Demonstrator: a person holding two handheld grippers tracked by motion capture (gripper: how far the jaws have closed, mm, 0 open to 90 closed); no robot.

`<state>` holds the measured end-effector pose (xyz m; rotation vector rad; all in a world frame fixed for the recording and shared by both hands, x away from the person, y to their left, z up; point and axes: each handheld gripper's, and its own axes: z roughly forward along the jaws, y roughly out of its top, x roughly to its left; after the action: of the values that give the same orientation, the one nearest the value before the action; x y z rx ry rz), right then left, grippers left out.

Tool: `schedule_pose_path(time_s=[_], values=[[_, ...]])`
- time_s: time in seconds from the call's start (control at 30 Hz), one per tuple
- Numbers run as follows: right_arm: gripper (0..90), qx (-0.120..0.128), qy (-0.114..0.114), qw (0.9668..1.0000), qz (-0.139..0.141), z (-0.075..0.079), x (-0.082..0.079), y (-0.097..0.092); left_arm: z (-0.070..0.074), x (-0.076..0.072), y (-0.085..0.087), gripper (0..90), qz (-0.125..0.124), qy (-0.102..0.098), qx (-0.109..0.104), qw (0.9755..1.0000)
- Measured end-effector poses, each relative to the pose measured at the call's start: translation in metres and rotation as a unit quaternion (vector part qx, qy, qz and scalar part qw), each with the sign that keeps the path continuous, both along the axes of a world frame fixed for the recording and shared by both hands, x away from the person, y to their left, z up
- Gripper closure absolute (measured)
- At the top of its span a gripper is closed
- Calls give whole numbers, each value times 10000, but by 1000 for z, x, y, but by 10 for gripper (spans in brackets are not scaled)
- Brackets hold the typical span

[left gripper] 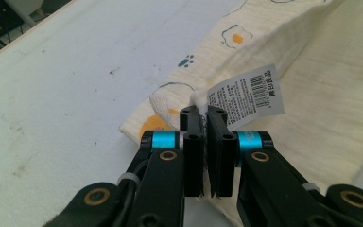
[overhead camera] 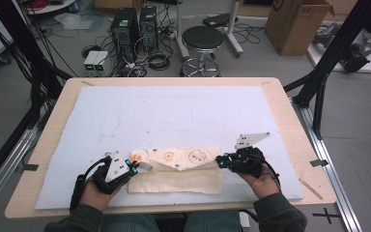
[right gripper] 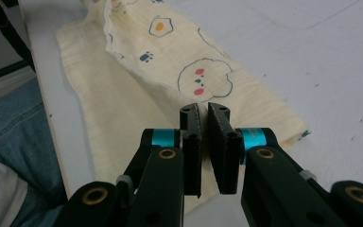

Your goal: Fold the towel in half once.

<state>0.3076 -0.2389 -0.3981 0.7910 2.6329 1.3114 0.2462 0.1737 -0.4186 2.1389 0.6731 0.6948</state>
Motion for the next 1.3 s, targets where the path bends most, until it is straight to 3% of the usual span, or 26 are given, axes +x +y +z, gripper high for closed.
schedule_pose_path(time_s=[0.4,0.57,0.7,0.93,1.07,1.2,1.3], values=[[838,-114,147,9998,119,-15,-16,2,-8,-17,-4,845,-41,-25,193,9998],[835,-200,205,9994,169,-20,-19,1,-9,-20,-1,804,-45,206,146,9997],[831,-244,323,9989,227,-24,-22,1,-6,-22,4,683,38,333,-43,9994],[803,-282,431,9981,326,-27,-26,2,5,-30,18,513,22,256,-567,9981],[724,-356,549,9966,501,-28,-27,4,9,-31,30,471,143,246,-837,9961],[617,-207,604,9954,709,-24,-29,5,11,-29,34,469,240,264,-1039,9940],[591,-44,559,9954,780,-18,-28,4,9,-25,29,517,87,363,-933,9949]])
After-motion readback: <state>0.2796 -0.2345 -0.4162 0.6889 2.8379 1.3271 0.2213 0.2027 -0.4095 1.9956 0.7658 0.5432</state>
